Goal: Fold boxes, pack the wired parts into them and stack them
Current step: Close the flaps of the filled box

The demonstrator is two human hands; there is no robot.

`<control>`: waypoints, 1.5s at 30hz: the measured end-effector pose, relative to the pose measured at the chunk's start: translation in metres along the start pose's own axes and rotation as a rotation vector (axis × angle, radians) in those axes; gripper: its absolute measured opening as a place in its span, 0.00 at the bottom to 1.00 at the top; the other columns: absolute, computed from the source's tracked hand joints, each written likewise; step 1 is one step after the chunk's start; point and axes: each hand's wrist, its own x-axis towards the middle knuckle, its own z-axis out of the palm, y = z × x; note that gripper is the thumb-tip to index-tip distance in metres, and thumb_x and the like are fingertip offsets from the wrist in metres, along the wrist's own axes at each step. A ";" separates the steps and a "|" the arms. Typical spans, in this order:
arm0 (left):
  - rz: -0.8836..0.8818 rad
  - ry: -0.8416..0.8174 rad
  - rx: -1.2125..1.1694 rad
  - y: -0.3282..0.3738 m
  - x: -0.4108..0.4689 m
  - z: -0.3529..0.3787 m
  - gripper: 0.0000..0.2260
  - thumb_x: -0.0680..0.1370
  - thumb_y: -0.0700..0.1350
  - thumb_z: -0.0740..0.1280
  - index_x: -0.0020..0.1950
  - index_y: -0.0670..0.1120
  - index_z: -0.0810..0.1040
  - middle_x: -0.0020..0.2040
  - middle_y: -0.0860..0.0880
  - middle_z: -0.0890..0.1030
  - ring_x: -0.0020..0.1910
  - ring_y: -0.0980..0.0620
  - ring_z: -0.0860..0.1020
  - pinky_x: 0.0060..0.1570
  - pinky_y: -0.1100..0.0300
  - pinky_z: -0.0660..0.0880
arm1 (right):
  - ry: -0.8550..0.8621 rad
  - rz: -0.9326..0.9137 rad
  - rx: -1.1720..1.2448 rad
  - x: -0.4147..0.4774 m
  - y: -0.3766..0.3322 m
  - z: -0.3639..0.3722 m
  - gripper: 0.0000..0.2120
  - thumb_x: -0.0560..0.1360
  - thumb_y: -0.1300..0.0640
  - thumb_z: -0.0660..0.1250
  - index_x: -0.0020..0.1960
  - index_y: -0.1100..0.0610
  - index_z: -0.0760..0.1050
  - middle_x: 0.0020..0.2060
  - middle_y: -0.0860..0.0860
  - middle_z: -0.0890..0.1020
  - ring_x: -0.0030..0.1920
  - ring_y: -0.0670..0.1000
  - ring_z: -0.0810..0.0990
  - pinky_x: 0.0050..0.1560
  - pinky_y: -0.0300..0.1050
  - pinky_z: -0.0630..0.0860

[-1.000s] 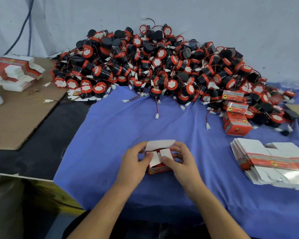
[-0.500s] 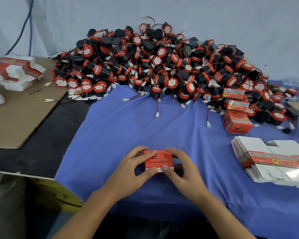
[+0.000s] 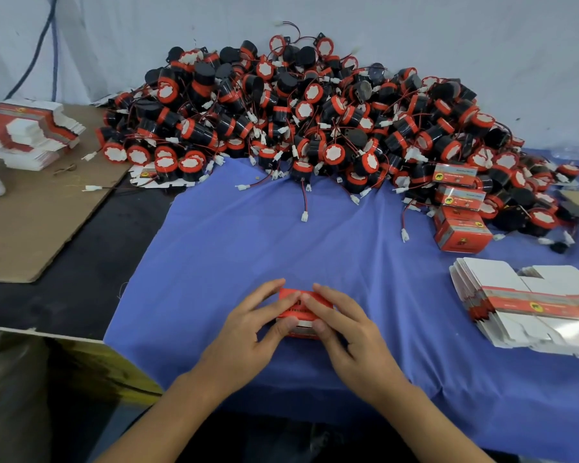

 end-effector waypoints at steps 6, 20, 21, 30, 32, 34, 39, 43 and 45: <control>0.134 -0.011 0.364 0.013 -0.006 -0.007 0.21 0.85 0.56 0.54 0.76 0.53 0.70 0.79 0.53 0.64 0.75 0.56 0.66 0.71 0.60 0.69 | 0.019 -0.066 -0.079 -0.003 -0.001 0.002 0.21 0.81 0.60 0.63 0.74 0.49 0.72 0.77 0.46 0.68 0.79 0.48 0.61 0.77 0.46 0.63; 0.327 -0.080 0.528 -0.011 -0.008 -0.001 0.29 0.81 0.40 0.67 0.80 0.49 0.62 0.80 0.49 0.62 0.80 0.51 0.58 0.74 0.55 0.66 | -0.042 -0.293 -0.584 -0.009 0.015 -0.004 0.30 0.79 0.61 0.65 0.79 0.52 0.62 0.78 0.48 0.65 0.78 0.51 0.62 0.70 0.55 0.73; 0.327 -0.085 0.531 -0.010 -0.008 0.000 0.29 0.81 0.40 0.68 0.80 0.48 0.62 0.80 0.50 0.61 0.80 0.51 0.58 0.74 0.55 0.66 | -0.058 -0.300 -0.583 -0.008 0.015 -0.005 0.29 0.80 0.60 0.64 0.79 0.52 0.63 0.78 0.49 0.65 0.78 0.51 0.62 0.69 0.55 0.73; -0.260 0.280 -0.349 0.031 -0.003 0.016 0.25 0.74 0.41 0.76 0.67 0.59 0.76 0.65 0.62 0.77 0.62 0.68 0.76 0.55 0.73 0.74 | 0.230 0.200 0.101 -0.009 0.005 -0.004 0.18 0.78 0.58 0.71 0.63 0.40 0.74 0.56 0.38 0.81 0.56 0.41 0.81 0.57 0.42 0.79; -0.318 0.353 -0.395 0.038 0.006 0.025 0.21 0.72 0.40 0.78 0.58 0.57 0.77 0.54 0.61 0.83 0.56 0.65 0.80 0.49 0.75 0.74 | 0.270 0.255 0.135 -0.006 0.000 -0.008 0.17 0.77 0.61 0.71 0.58 0.41 0.77 0.52 0.38 0.82 0.53 0.40 0.82 0.52 0.40 0.80; -0.312 0.374 -0.340 0.047 0.019 0.032 0.13 0.72 0.43 0.78 0.51 0.55 0.79 0.48 0.62 0.84 0.51 0.64 0.81 0.46 0.76 0.73 | 0.330 0.299 0.182 -0.004 -0.006 -0.015 0.24 0.76 0.64 0.71 0.59 0.36 0.76 0.54 0.37 0.81 0.54 0.40 0.81 0.50 0.35 0.79; -0.227 0.343 -0.368 0.086 0.071 0.049 0.10 0.76 0.44 0.74 0.53 0.58 0.80 0.50 0.67 0.83 0.54 0.69 0.79 0.49 0.77 0.71 | 0.439 0.378 0.174 0.013 -0.011 -0.055 0.29 0.77 0.64 0.69 0.66 0.34 0.70 0.58 0.35 0.76 0.60 0.37 0.76 0.59 0.33 0.74; -0.096 0.164 -0.404 0.121 0.126 0.075 0.16 0.80 0.36 0.68 0.65 0.49 0.79 0.60 0.62 0.80 0.57 0.75 0.75 0.51 0.80 0.70 | 0.446 0.451 0.052 0.030 0.004 -0.110 0.30 0.78 0.61 0.67 0.75 0.44 0.65 0.61 0.35 0.73 0.62 0.37 0.73 0.64 0.38 0.71; -0.056 0.061 -0.427 0.135 0.157 0.091 0.19 0.80 0.35 0.67 0.69 0.47 0.77 0.63 0.58 0.80 0.59 0.73 0.76 0.53 0.76 0.73 | 0.458 0.490 -0.041 0.042 0.017 -0.138 0.30 0.77 0.61 0.67 0.77 0.47 0.65 0.63 0.40 0.75 0.62 0.42 0.74 0.62 0.40 0.72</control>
